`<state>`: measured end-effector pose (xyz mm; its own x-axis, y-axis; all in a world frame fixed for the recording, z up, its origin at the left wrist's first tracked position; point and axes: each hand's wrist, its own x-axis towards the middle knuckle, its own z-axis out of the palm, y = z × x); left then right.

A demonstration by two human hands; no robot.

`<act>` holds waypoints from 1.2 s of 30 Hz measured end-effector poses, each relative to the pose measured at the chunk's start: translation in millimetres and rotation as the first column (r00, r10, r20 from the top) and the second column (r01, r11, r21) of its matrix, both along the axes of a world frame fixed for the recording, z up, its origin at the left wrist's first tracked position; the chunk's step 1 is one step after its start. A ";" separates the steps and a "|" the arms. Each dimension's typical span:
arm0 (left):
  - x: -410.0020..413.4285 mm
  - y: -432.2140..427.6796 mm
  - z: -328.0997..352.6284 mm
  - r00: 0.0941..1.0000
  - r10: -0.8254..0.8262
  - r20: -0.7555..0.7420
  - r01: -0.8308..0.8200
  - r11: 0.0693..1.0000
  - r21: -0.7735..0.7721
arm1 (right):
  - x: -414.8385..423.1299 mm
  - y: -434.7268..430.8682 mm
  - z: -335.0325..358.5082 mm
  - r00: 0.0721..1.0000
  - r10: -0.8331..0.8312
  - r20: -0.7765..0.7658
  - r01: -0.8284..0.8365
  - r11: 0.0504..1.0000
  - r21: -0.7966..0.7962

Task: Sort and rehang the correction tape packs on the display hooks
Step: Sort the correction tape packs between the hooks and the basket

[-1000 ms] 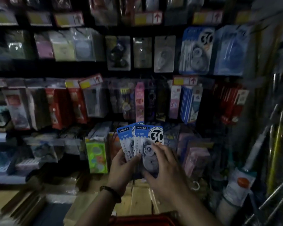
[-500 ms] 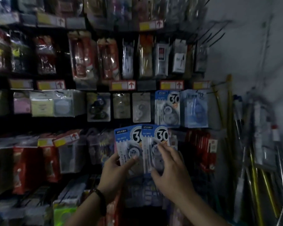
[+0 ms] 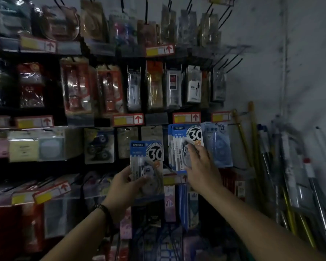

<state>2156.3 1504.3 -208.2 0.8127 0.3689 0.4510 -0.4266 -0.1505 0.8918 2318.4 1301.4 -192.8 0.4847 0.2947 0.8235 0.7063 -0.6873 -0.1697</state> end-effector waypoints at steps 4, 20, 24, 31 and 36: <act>5.7 -2.4 4.7 1.000 0.028 0.007 -0.029 0.999 0.041 | 13.5 6.1 8.6 0.999 -0.040 0.031 0.040 0.999 0.002; 25.8 -2.4 7.5 0.997 0.075 0.003 -0.075 0.997 0.019 | 24.9 21.8 24.5 0.996 -0.083 -0.044 0.078 0.991 -0.110; 26.7 -4.4 8.8 0.997 0.072 0.001 -0.072 0.997 0.007 | 11.7 23.8 23.3 0.998 -0.061 -0.017 0.060 0.997 -0.056; 28.0 -18.0 17.5 1.000 -0.002 0.007 0.002 1.000 0.019 | -28.9 7.4 -6.4 0.958 0.261 0.120 -0.250 0.964 -0.094; 33.6 -38.1 19.6 0.999 -0.039 0.018 0.038 0.998 0.055 | -35.4 0.3 -21.3 0.950 0.312 0.007 -0.311 0.948 -0.068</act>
<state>2189.8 1466.3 -188.6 0.8170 0.3115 0.4853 -0.4500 -0.1819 0.8743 2283.0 1301.8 -214.0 0.3457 0.4817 0.8053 0.8895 -0.4415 -0.1177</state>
